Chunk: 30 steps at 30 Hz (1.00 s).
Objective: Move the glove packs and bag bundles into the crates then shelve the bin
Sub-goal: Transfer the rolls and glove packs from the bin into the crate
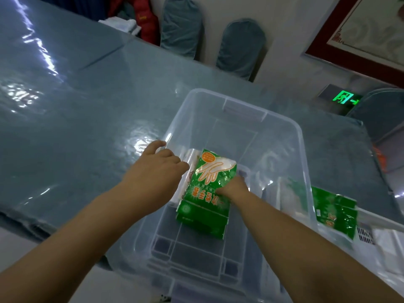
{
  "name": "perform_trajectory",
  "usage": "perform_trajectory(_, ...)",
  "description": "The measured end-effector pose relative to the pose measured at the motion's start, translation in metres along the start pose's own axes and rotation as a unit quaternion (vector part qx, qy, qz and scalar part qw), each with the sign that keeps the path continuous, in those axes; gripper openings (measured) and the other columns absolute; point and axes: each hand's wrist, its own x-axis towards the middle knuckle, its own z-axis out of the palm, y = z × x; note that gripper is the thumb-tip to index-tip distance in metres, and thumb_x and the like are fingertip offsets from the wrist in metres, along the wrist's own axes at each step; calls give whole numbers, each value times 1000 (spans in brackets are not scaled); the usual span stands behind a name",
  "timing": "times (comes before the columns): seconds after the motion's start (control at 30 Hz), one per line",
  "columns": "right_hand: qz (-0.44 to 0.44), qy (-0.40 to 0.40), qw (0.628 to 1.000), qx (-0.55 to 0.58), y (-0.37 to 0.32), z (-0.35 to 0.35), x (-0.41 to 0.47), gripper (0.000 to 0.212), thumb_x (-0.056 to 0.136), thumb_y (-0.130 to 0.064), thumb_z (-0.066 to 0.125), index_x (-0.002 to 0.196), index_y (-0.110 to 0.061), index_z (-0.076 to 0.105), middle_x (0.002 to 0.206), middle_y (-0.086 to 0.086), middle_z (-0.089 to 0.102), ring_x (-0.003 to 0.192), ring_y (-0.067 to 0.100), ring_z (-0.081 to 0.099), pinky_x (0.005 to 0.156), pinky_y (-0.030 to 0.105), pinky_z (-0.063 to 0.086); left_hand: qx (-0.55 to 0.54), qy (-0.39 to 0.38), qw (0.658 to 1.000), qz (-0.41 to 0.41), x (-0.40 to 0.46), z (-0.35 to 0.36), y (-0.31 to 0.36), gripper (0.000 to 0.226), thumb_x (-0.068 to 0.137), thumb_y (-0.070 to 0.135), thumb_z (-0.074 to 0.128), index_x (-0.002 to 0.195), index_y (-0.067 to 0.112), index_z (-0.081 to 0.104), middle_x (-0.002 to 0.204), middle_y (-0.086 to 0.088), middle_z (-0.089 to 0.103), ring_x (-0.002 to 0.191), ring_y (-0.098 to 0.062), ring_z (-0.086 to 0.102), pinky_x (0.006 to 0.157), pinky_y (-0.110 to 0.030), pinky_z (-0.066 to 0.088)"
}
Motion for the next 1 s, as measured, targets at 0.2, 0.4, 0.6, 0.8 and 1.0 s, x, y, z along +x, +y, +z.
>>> perform_trajectory(0.2,68,23,951,300,-7,-8,-6,35,73,4,70,107,5,59,112,24,64,98,35,64,88,44,52,8,-12,1000,11,1,-4,2,35,88,24,47,121,31,54,109,10,66,112,-14,54,112,-38,8)
perform_trajectory(0.4,19,74,961,265,-20,-54,-27,32,74,2,68,105,7,58,107,25,64,93,36,64,84,49,53,-17,-1,1000,26,15,-22,0,35,91,32,44,125,33,51,119,8,62,120,-16,47,106,-33,23)
perform_trajectory(0.6,-147,115,962,201,-26,-128,-76,25,70,-5,76,77,-17,54,75,4,63,60,13,60,46,20,44,-54,89,994,38,67,-66,13,49,83,30,58,130,20,46,129,-6,55,118,-28,49,98,-41,36)
perform_trajectory(0.8,-250,199,903,286,3,-208,-116,27,69,-8,77,79,-21,55,80,3,67,68,10,67,64,28,55,-230,173,958,-4,122,-102,64,62,80,32,64,132,13,38,131,-19,47,118,-37,45,91,-43,39)
perform_trajectory(1.0,-265,253,847,385,75,-273,-129,25,72,-5,75,88,-15,57,88,6,69,80,20,69,75,36,57,-333,102,937,33,165,-107,152,80,77,42,66,139,14,23,134,-17,49,114,-34,53,90,-43,43)
